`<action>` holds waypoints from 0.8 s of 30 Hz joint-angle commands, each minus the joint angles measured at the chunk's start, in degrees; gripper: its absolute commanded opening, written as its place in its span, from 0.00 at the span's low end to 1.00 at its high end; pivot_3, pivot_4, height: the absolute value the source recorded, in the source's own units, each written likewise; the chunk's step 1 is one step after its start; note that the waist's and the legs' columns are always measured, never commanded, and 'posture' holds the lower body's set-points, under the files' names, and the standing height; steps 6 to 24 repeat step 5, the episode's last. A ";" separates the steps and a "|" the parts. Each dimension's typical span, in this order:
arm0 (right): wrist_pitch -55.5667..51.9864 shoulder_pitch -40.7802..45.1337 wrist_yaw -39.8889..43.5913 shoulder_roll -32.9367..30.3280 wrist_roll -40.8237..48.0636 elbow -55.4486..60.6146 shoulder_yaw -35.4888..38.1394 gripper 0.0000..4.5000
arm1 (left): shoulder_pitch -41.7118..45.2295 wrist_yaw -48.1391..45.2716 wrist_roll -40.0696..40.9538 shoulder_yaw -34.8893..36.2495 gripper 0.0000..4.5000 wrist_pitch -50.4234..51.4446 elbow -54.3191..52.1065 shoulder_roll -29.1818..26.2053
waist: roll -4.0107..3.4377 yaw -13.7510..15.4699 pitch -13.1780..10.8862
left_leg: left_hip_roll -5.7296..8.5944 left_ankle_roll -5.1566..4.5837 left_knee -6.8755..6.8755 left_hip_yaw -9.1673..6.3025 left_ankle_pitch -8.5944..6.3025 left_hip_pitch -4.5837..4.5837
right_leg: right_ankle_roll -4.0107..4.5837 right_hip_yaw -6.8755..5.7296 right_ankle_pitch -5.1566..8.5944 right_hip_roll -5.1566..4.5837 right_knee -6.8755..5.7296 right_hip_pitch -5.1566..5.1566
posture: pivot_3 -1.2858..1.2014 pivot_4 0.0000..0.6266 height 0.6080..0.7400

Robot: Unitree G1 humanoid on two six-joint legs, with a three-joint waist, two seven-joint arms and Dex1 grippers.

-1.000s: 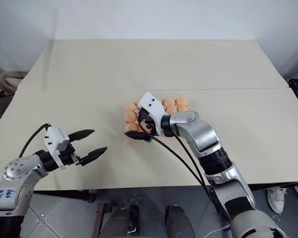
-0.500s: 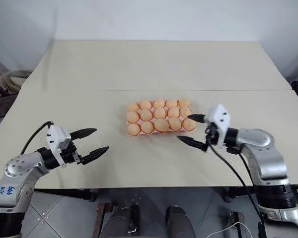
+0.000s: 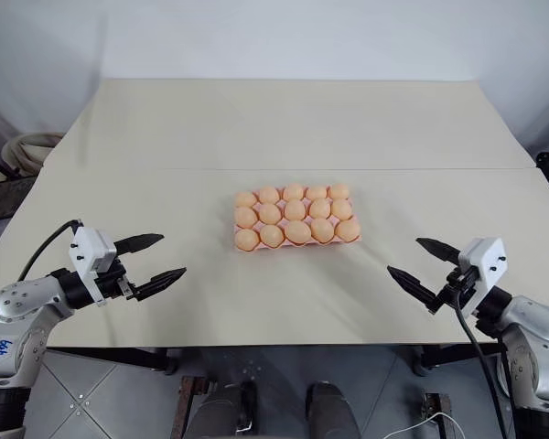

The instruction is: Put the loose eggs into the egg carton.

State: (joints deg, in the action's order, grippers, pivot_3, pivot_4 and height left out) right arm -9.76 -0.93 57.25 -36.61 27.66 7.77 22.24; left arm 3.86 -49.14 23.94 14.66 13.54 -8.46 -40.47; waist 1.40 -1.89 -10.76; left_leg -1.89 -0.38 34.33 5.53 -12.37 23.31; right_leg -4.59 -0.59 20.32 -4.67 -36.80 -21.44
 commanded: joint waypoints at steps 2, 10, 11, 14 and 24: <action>1.64 0.29 -0.19 -0.89 0.25 3.21 -0.85 0.99 | 0.10 0.93 -0.95 0.56 1.00 -1.48 -0.51 0.03 | 0.00 0.13 0.00 | 0.00 0.00 -0.03 0.00 0.00 0.01 | 0.00 0.00 0.00 -0.01 0.04 0.00 | 0.52 0.24 1.00; 1.16 1.41 -1.07 -1.07 0.86 2.29 -0.47 0.99 | -0.89 2.60 -2.10 0.51 1.00 -2.02 -1.18 0.61 | 0.00 0.21 0.00 | 0.02 0.00 -0.07 0.00 0.00 0.02 | 0.00 -0.01 0.00 -0.03 0.15 0.00 | 0.52 0.24 1.00; 1.16 1.41 -1.07 -1.07 0.86 2.29 -0.47 0.99 | -0.89 2.60 -2.10 0.51 1.00 -2.02 -1.18 0.61 | 0.00 0.21 0.00 | 0.02 0.00 -0.07 0.00 0.00 0.02 | 0.00 -0.01 0.00 -0.03 0.15 0.00 | 0.52 0.24 1.00; 1.16 1.41 -1.07 -1.07 0.86 2.29 -0.47 0.99 | -0.89 2.60 -2.10 0.51 1.00 -2.02 -1.18 0.61 | 0.00 0.21 0.00 | 0.02 0.00 -0.07 0.00 0.00 0.02 | 0.00 -0.01 0.00 -0.03 0.15 0.00 | 0.52 0.24 1.00; 1.16 1.41 -1.07 -1.07 0.86 2.29 -0.47 0.99 | -0.89 2.60 -2.10 0.51 1.00 -2.02 -1.18 0.61 | 0.00 0.21 0.00 | 0.02 0.00 -0.07 0.00 0.00 0.02 | 0.00 -0.01 0.00 -0.03 0.15 0.00 | 0.52 0.24 1.00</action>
